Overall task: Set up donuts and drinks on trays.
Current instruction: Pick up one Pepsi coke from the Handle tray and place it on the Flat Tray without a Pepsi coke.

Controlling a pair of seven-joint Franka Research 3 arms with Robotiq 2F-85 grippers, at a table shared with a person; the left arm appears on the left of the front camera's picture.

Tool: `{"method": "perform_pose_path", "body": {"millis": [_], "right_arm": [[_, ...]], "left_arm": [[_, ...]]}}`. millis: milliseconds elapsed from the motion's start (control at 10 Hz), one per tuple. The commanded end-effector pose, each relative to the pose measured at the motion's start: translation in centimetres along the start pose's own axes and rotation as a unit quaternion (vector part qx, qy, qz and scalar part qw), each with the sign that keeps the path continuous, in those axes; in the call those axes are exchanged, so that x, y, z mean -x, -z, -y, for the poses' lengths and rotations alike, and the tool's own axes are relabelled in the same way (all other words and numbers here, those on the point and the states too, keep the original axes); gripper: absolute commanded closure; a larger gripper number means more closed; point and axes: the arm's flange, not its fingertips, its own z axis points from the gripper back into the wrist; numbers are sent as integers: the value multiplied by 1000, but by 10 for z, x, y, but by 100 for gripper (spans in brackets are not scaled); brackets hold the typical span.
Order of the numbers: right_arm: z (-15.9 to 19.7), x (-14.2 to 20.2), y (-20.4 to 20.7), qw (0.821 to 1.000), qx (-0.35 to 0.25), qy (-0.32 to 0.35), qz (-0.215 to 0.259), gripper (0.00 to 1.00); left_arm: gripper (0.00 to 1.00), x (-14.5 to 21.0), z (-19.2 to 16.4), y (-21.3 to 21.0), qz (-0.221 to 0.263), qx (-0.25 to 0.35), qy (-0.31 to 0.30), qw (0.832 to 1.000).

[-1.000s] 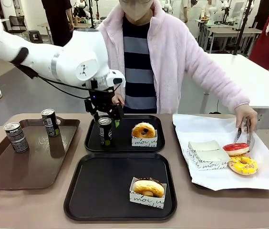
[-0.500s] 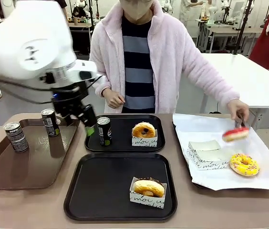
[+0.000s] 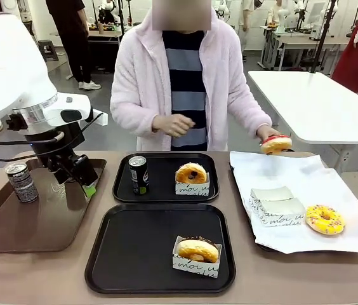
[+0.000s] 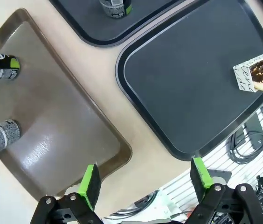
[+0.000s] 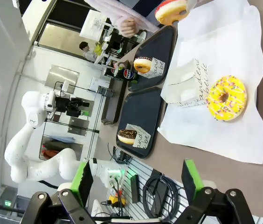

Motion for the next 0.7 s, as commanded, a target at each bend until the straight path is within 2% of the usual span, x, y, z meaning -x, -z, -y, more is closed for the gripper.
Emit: {"method": "perform_pose_path", "body": {"millis": [0, 300, 400, 500, 600], "right_arm": [[1, 0, -1, 1000, -8, -6, 4, 0], [1, 0, -1, 1000, -8, -6, 4, 0], [1, 0, -1, 1000, -8, -6, 4, 0], [1, 0, -1, 1000, -8, -6, 4, 0], [1, 0, -1, 1000, -8, -6, 4, 0]], "left_arm": [[0, -9, 7, 1, -3, -6, 4, 1000], [0, -5, 4, 1, -2, -1, 6, 1000], [0, -45, -31, -10, -11, -25, -14, 1000], [0, -55, -63, -14, -14, -12, -75, 997], [0, -37, -92, -11, -3, -19, -119, 993]]}}
